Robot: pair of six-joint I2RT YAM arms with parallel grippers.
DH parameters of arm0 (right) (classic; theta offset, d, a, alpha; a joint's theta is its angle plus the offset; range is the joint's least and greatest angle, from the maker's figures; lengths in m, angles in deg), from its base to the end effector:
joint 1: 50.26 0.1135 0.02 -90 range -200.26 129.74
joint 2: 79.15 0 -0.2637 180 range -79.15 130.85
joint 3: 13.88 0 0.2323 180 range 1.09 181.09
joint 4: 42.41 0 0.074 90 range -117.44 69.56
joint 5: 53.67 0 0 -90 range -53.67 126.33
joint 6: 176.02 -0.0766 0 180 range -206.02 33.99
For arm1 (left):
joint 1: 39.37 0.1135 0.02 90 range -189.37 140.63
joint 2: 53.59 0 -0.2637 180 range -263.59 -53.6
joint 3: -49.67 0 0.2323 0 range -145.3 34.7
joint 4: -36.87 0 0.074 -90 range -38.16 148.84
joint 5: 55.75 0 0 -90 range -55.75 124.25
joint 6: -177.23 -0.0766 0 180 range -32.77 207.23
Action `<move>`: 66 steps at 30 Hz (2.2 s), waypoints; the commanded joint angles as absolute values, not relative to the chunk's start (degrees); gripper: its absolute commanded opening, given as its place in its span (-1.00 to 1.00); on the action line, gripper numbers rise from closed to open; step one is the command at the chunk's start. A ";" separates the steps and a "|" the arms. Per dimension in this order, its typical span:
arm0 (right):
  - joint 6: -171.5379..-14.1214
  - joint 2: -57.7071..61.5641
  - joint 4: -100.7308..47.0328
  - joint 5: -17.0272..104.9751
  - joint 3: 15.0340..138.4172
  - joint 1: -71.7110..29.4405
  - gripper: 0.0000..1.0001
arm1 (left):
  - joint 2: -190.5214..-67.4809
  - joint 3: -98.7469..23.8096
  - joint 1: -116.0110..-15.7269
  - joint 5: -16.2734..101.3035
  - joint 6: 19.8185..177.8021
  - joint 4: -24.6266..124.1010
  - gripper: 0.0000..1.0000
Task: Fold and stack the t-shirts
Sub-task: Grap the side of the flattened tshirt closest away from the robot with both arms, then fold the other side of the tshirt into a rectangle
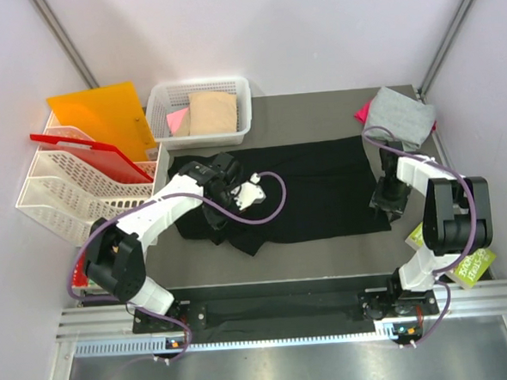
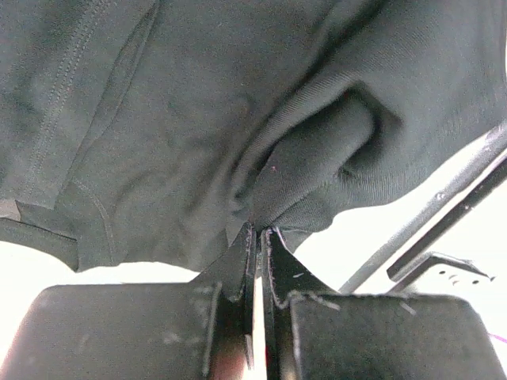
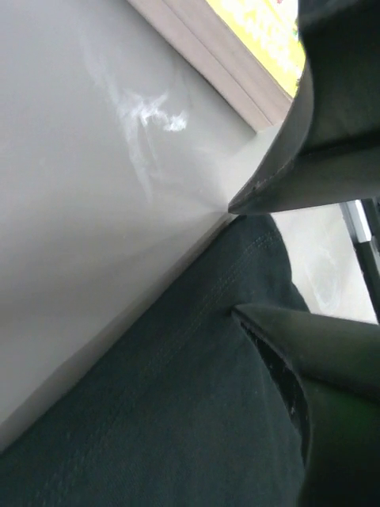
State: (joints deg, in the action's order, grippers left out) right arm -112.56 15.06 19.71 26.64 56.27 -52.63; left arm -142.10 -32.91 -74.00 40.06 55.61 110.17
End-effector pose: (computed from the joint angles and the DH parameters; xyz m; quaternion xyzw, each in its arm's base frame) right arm 0.2607 -0.0237 0.1326 0.2513 0.9636 -0.0756 0.0501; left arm 0.2196 -0.1611 0.2056 0.5473 0.8301 -0.0529 0.0924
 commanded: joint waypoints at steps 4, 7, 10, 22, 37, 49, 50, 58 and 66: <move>-113.96 17.62 15.62 26.05 53.74 -52.46 -0.48 | -141.31 -34.29 -73.91 40.67 55.06 116.00 -1.00; -114.23 15.86 16.67 27.10 52.60 -52.37 -0.72 | -140.78 -34.56 -73.73 40.23 55.33 116.70 -1.00; -114.32 13.05 17.99 27.46 50.93 -52.20 -0.89 | -140.26 -35.43 -72.86 39.88 55.50 118.28 -1.00; -113.52 3.12 34.34 33.43 54.00 -48.87 -1.00 | -138.41 -45.18 -70.48 41.02 54.36 135.94 -1.00; -115.37 -8.40 42.16 36.51 50.66 -42.44 -1.00 | -126.64 -39.83 -72.85 29.43 48.22 138.33 -1.00; -116.51 -14.11 49.37 33.00 54.61 -41.74 -1.00 | -128.82 -45.89 -73.21 29.33 40.30 138.15 -1.00; -116.69 -13.85 49.11 31.95 55.31 -41.74 -1.00 | -131.00 -47.03 -73.12 29.59 39.34 137.98 -1.00; -117.92 -2.63 44.10 29.74 62.34 -44.11 -1.00 | -147.34 -55.28 -65.93 29.51 31.79 126.64 -1.00; -117.92 9.87 41.99 26.93 73.33 -45.86 -1.00 | -165.20 -77.61 -58.97 29.16 28.17 128.92 -1.00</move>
